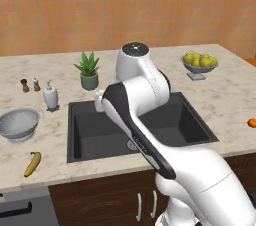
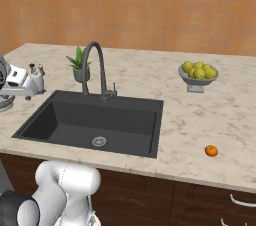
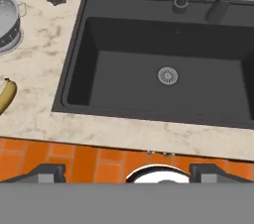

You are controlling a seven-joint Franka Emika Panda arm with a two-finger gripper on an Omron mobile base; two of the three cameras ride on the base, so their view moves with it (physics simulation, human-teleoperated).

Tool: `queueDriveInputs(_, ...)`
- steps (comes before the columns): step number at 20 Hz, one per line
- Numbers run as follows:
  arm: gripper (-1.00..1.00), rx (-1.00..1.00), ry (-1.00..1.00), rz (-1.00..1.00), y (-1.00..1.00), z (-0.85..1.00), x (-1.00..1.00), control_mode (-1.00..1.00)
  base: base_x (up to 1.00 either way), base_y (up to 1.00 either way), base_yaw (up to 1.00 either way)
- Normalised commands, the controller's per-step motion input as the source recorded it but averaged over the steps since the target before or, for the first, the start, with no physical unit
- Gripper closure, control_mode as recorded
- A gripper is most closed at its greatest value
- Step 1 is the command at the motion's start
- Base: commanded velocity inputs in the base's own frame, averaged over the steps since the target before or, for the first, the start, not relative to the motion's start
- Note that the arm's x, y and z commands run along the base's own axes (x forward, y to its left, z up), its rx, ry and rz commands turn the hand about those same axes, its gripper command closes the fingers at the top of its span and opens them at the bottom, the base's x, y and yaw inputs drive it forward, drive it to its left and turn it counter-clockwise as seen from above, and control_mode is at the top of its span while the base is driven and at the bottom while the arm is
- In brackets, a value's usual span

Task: Put the colander in the sink, put the banana, tangerine in the colander, and turn on the sink faucet and pour water over the colander.

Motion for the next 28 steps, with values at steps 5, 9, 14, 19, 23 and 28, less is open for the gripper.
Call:
queueDriveInputs(5, -1.00, 0.00, 0.00, -0.01, 0.82, -0.11, 0.31, -1.00, 0.00, 0.00, 0.00)
queueDriveInputs(9, -1.00, 0.06, 0.00, 0.00, 0.73, -0.24, 0.39, -1.00, 0.00, 0.00, 0.00)
queueDriveInputs(14, -1.00, 0.13, 0.00, 0.00, 0.65, -0.27, 0.40, -1.00, 0.00, 0.00, 0.00)
queueDriveInputs(19, -1.00, 0.15, 0.01, 0.00, 0.59, -0.27, 0.40, -1.00, 0.00, 0.00, 0.00)
queueDriveInputs(23, -1.00, 0.04, 0.10, -0.01, 0.47, -0.19, 0.34, -1.00, 0.00, 0.00, 0.00)
queueDriveInputs(28, -1.00, 0.00, 0.11, -0.02, 0.49, -0.14, 0.35, -1.00, 0.00, 0.00, 0.00)
